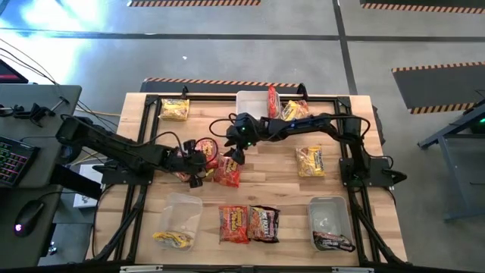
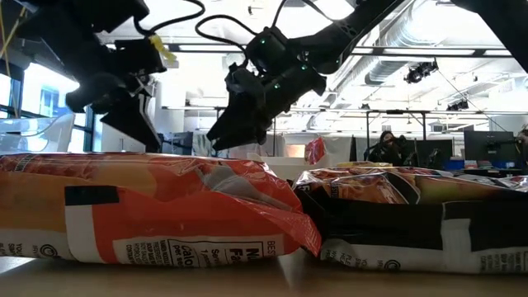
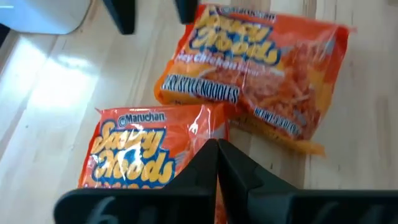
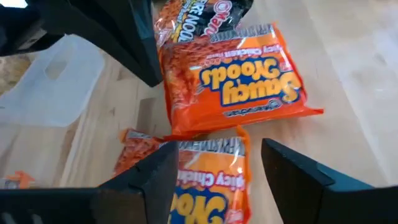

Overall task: Sort Maruchan noodles
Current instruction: Put the orange noodle pack into the white bin

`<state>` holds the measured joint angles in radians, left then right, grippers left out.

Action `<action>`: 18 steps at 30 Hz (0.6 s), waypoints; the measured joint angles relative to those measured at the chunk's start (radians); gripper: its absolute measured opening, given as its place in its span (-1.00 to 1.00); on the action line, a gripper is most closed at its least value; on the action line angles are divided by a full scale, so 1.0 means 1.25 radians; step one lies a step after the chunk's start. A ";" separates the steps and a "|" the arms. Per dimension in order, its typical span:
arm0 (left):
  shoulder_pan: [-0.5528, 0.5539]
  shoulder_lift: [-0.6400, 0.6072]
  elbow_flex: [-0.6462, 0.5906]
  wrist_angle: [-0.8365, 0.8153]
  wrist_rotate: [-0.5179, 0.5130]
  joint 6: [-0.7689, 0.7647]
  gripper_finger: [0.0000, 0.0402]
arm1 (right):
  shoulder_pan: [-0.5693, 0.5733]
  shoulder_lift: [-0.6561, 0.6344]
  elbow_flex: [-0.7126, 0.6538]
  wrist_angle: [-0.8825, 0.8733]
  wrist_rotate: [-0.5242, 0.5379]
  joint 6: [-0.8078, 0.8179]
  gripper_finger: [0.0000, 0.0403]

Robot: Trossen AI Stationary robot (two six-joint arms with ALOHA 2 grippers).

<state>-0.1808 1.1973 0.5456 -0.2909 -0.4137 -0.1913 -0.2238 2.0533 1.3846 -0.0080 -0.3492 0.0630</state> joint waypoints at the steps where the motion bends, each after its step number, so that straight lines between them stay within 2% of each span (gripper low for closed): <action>1: 0.007 0.000 0.004 -0.003 -0.006 -0.010 -0.97 | 0.000 0.000 0.000 -0.010 -0.001 -0.001 0.07; 3: 0.033 0.000 0.016 -0.025 -0.028 -0.010 -0.92 | 0.000 -0.001 0.000 -0.045 -0.001 -0.014 0.07; 5: 0.090 0.000 0.038 -0.049 -0.014 -0.005 -0.86 | -0.003 -0.008 0.000 -0.093 -0.002 -0.032 0.06; 7: 0.169 0.000 0.057 -0.049 0.087 0.008 -0.78 | -0.005 -0.026 0.000 -0.136 -0.007 -0.053 0.04; 9: 0.257 0.000 0.065 -0.037 0.233 0.032 -0.69 | -0.005 -0.048 0.000 -0.181 -0.017 -0.080 -0.01; 11: 0.342 0.001 0.068 -0.024 0.345 0.063 -0.59 | -0.005 -0.070 -0.006 -0.211 -0.026 -0.105 -0.08; 15: 0.486 0.028 0.068 -0.021 0.491 0.077 -0.37 | -0.004 -0.123 -0.070 -0.187 -0.065 -0.119 -0.21; 18: 0.542 0.074 0.068 -0.021 0.551 0.079 -0.20 | -0.004 -0.156 -0.151 -0.115 -0.071 -0.096 -0.29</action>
<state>0.4967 1.2896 0.6308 -0.3171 0.2745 -0.0923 -0.2291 1.8578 1.1960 -0.1522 -0.4378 -0.0566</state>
